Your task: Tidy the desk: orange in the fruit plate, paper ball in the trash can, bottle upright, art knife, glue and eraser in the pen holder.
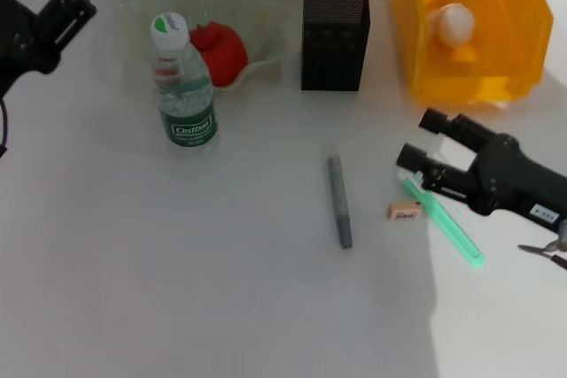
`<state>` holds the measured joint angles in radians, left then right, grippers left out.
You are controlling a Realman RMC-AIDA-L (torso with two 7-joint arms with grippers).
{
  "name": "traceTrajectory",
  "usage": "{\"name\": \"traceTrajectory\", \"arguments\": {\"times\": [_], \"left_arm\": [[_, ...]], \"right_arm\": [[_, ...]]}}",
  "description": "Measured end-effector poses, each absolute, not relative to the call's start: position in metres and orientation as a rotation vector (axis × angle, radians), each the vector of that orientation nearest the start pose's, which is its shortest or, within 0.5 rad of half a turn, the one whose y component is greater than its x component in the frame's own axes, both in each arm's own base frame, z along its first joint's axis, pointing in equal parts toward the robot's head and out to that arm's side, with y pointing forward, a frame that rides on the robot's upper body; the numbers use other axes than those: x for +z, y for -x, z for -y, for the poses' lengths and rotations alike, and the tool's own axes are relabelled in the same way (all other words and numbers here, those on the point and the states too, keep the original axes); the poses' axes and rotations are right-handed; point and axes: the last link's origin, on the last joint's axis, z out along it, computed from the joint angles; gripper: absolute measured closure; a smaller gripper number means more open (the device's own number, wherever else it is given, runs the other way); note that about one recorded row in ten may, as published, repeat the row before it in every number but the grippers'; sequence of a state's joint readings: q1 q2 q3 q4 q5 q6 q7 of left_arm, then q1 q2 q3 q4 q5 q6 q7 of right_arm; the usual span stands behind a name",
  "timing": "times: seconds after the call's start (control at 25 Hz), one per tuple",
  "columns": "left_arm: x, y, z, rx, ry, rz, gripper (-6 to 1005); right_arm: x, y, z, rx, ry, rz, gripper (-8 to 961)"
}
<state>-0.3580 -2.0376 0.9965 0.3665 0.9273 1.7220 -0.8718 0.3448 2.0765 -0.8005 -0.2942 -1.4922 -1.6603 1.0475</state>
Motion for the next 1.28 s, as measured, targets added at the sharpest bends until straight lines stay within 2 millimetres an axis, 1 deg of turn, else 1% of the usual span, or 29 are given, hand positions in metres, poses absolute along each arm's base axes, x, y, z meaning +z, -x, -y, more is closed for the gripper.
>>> {"name": "traceTrajectory", "arguments": {"times": [0.04, 0.08, 0.12, 0.16, 0.2, 0.24, 0.28, 0.32, 0.36, 0.4, 0.44, 0.48, 0.52, 0.56, 0.64, 0.68, 0.72, 0.76, 0.84, 0.88, 0.96, 1.04, 1.08, 1.12, 1.2, 1.24, 1.28], "left_arm": [[0.050, 0.262, -0.298, -1.416, 2.078, 0.303, 216], [0.053, 0.260, -0.301, -1.343, 2.317, 0.376, 216], [0.053, 0.260, -0.301, -1.343, 2.317, 0.376, 216], [0.053, 0.259, -0.303, -1.281, 2.436, 0.419, 216], [0.051, 0.260, -0.303, -1.206, 2.542, 0.471, 216], [0.050, 0.261, -0.302, -1.133, 2.618, 0.512, 216], [0.048, 0.263, -0.301, -1.036, 2.691, 0.543, 216], [0.048, 0.263, -0.301, -1.036, 2.691, 0.543, 216], [0.043, 0.265, -0.298, -0.951, 2.744, 0.556, 216], [0.043, 0.265, -0.298, -0.951, 2.744, 0.556, 217], [0.041, 0.266, -0.296, -0.906, 2.771, 0.558, 217], [0.038, 0.268, -0.294, -0.847, 2.796, 0.566, 217], [0.038, 0.268, -0.294, -0.847, 2.796, 0.566, 217], [0.037, 0.269, -0.295, -0.827, 2.801, 0.571, 217], [0.037, 0.270, -0.296, -0.808, 2.800, 0.581, 217], [0.036, 0.270, -0.296, -0.804, 2.800, 0.585, 217], [0.036, 0.270, -0.296, -0.804, 2.800, 0.585, 217], [0.034, 0.270, -0.297, -0.799, 2.801, 0.588, 217], [0.032, 0.270, -0.296, -0.794, 2.803, 0.590, 217], [0.030, 0.270, -0.296, -0.790, 2.806, 0.591, 217], [0.030, 0.271, -0.296, -0.787, 2.806, 0.593, 217], [0.028, 0.271, -0.296, -0.783, 2.799, 0.600, 217], [0.027, 0.272, -0.298, -0.777, 2.788, 0.608, 217], [0.027, 0.272, -0.298, -0.777, 2.788, 0.608, 217], [0.025, 0.273, -0.299, -0.771, 2.779, 0.614, 217], [0.025, 0.273, -0.299, -0.769, 2.776, 0.616, 217], [0.022, 0.273, -0.300, -0.761, 2.775, 0.620, 217]], "right_arm": [[-0.014, -0.288, -0.262, 1.270, 2.340, -0.711, 122], [0.009, -0.285, -0.267, 1.329, 2.323, -0.719, 123], [0.009, -0.285, -0.267, 1.329, 2.323, -0.719, 123], [0.031, -0.281, -0.270, 1.365, 2.343, -0.722, 123], [0.031, -0.281, -0.270, 1.365, 2.343, -0.722, 123], [0.044, -0.277, -0.273, 1.371, 2.364, -0.715, 123], [0.069, -0.266, -0.278, 1.349, 2.427, -0.702, 123], [0.069, -0.266, -0.278, 1.349, 2.427, -0.702, 123], [0.083, -0.257, -0.281, 1.311, 2.479, -0.700, 123], [0.094, -0.248, -0.284, 1.252, 2.529, -0.699, 123], [0.105, -0.238, -0.287, 1.185, 2.575, -0.710, 123], [0.126, -0.209, -0.293, 0.979, 2.679, -0.767, 123], [0.126, -0.209, -0.293, 0.979, 2.679, -0.767, 124], [0.136, -0.192, -0.295, 0.855, 2.713, -0.770, 124], [0.147, -0.161, -0.298, 0.589, 2.754, -0.779, 124], [0.149, -0.134, -0.303, 0.291, 2.747, -0.769, 124], [0.149, -0.134, -0.303, 0.291, 2.747, -0.769, 124], [0.148, -0.124, -0.307, 0.156, 2.728, -0.754, 124], [0.139, -0.115, -0.315, -0.072, 2.678, -0.756, 124], [0.131, -0.112, -0.320, -0.182, 2.660, -0.760, 124], [0.112, -0.117, -0.331, -0.373, 2.612, -0.807, 125], [0.086, -0.127, -0.342, -0.540, 2.565, -0.853, 125], [0.067, -0.138, -0.354, -0.633, 2.506, -0.871, 125], [0.067, -0.138, -0.354, -0.633, 2.506, -0.871, 125], [0.047, -0.150, -0.365, -0.677, 2.457, -0.900, 125], [0.037, -0.154, -0.368, -0.678, 2.453, -0.918, 125], [0.022, -0.161, -0.374, -0.657, 2.448, -0.954, 125]]}}
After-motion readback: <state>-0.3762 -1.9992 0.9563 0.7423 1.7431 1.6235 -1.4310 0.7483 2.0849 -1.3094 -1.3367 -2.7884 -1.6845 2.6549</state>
